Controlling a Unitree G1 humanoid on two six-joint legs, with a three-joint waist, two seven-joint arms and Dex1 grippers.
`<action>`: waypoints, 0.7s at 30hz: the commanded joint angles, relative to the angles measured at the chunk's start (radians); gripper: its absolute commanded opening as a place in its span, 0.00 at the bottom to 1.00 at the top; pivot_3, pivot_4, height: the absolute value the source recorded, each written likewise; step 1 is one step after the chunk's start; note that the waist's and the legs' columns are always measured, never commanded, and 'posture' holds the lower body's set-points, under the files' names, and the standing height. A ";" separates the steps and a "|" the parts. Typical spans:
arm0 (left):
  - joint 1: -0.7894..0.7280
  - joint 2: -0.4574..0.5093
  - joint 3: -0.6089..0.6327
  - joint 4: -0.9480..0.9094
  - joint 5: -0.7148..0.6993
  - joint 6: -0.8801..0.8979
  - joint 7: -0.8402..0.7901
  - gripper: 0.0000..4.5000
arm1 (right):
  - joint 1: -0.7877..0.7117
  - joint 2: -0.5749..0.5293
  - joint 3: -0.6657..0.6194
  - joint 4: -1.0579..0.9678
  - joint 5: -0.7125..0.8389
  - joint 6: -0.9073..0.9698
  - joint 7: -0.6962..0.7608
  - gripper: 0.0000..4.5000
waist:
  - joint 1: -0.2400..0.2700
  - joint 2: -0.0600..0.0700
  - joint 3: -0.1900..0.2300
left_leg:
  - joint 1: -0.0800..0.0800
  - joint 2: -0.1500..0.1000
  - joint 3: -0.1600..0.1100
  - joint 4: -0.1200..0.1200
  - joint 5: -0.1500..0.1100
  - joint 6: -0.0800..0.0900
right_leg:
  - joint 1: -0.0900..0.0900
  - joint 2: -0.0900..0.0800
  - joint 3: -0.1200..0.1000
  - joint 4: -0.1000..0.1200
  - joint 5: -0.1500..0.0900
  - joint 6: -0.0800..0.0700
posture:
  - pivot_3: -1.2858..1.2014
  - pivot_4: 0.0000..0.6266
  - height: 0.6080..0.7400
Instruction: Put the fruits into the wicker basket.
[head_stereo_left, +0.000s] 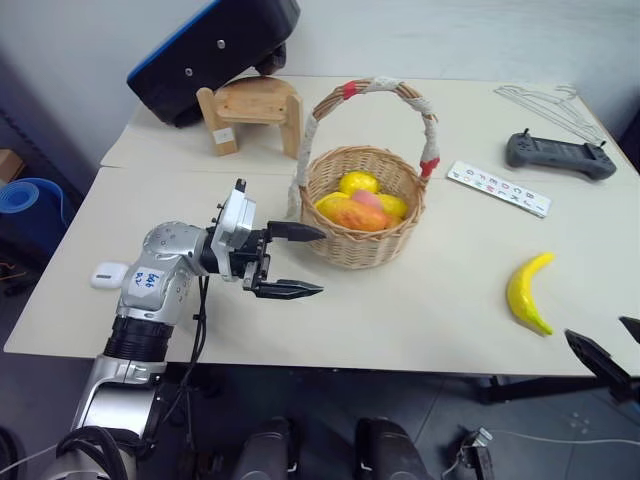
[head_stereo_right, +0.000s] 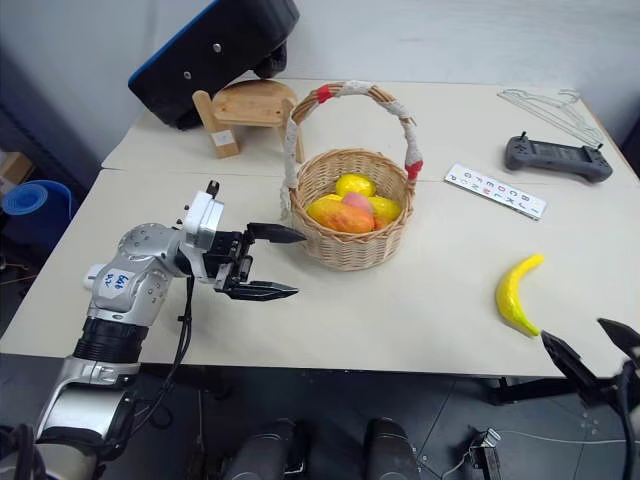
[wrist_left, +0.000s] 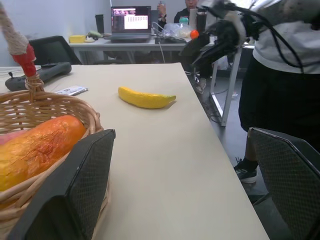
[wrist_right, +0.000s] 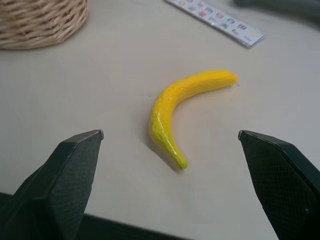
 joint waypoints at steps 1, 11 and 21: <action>0.012 0.003 0.015 -0.058 -0.015 0.004 0.015 1.00 | -0.154 -0.084 0.091 0.087 0.046 0.205 -0.147 1.00 | 0.006 0.000 0.000 | 0.000 0.000 0.000 0.001 0.000 0.000 | 0.000 0.000 0.000 0.000 0.000 0.000 | 0.52 0.24 1.00; 0.054 0.041 0.049 -0.129 -0.027 0.036 0.053 1.00 | -0.521 -0.148 0.369 0.341 -0.103 0.327 -0.195 1.00 | 0.010 0.000 0.000 | -0.006 -0.003 0.000 0.004 0.002 0.005 | -0.001 -0.001 -0.011 0.000 0.001 0.002 | 0.52 0.24 1.00; 0.063 0.054 0.086 -0.164 -0.050 0.070 0.097 1.00 | -0.583 -0.169 0.433 0.383 -0.129 0.318 -0.024 0.49 | 0.009 0.000 0.000 | -0.009 -0.003 -0.002 0.006 0.003 0.006 | -0.001 0.001 -0.014 0.002 0.002 0.004 | 0.52 0.24 1.00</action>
